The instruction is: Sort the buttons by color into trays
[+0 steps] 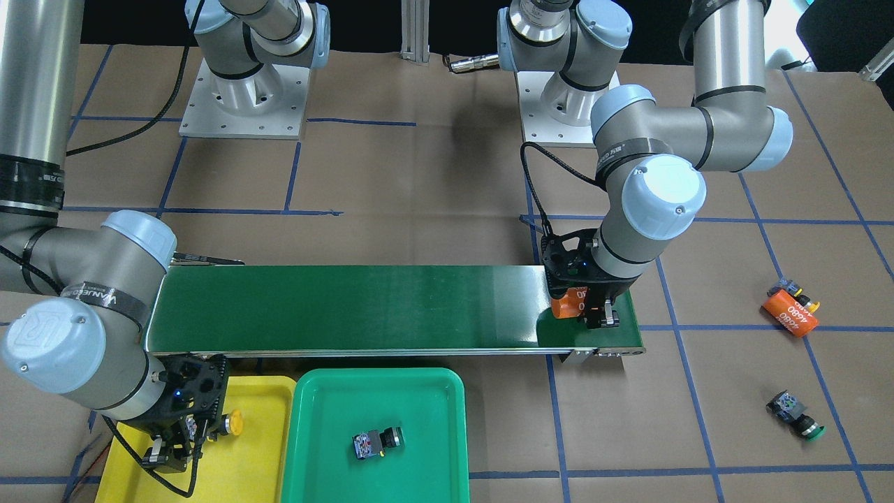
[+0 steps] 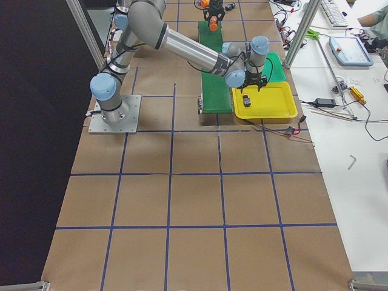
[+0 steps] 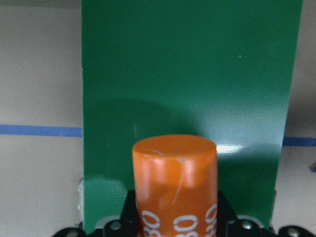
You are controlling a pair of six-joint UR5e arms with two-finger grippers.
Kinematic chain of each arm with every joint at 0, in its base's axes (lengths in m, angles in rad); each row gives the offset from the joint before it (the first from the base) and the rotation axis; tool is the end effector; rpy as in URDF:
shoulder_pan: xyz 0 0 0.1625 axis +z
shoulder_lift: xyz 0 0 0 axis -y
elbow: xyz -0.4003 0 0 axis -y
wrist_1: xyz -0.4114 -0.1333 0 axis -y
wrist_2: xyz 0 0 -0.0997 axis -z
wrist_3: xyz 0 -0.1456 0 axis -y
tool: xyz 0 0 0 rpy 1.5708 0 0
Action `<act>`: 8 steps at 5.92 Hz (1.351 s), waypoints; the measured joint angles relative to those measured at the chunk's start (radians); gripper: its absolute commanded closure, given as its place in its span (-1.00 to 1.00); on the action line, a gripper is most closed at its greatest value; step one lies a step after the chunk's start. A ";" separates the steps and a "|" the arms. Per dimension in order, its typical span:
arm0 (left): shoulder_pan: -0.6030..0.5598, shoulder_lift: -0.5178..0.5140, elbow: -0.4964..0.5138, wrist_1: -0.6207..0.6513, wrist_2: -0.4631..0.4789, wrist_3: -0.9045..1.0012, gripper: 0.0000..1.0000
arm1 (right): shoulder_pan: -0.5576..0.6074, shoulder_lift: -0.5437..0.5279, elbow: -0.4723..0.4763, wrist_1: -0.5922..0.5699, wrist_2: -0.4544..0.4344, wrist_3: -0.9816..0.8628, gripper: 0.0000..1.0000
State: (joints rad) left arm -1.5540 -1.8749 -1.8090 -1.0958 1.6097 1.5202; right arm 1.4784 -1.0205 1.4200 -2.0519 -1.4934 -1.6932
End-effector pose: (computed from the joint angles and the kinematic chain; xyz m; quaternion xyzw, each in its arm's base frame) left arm -0.1182 -0.5640 0.1802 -0.6828 -0.7295 -0.0377 0.0094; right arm 0.0794 -0.7099 0.2071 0.7176 -0.6942 0.0557 0.0075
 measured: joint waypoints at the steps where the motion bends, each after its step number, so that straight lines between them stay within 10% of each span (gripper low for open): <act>1: -0.001 -0.002 -0.010 0.000 0.000 -0.007 -0.96 | 0.012 -0.079 0.004 0.107 0.001 0.039 -1.00; 4: 0.069 0.044 0.000 0.001 0.002 -0.044 -0.95 | 0.148 -0.314 0.084 0.354 -0.007 0.232 -1.00; 8: 0.445 0.048 -0.007 0.000 -0.089 0.179 -0.94 | 0.257 -0.362 0.203 0.300 -0.001 0.385 -1.00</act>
State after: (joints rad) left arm -1.1090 -1.8273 -1.8158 -1.0958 1.5211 1.6990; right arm 1.7355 -1.3829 1.6234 -1.7516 -1.4942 -1.3083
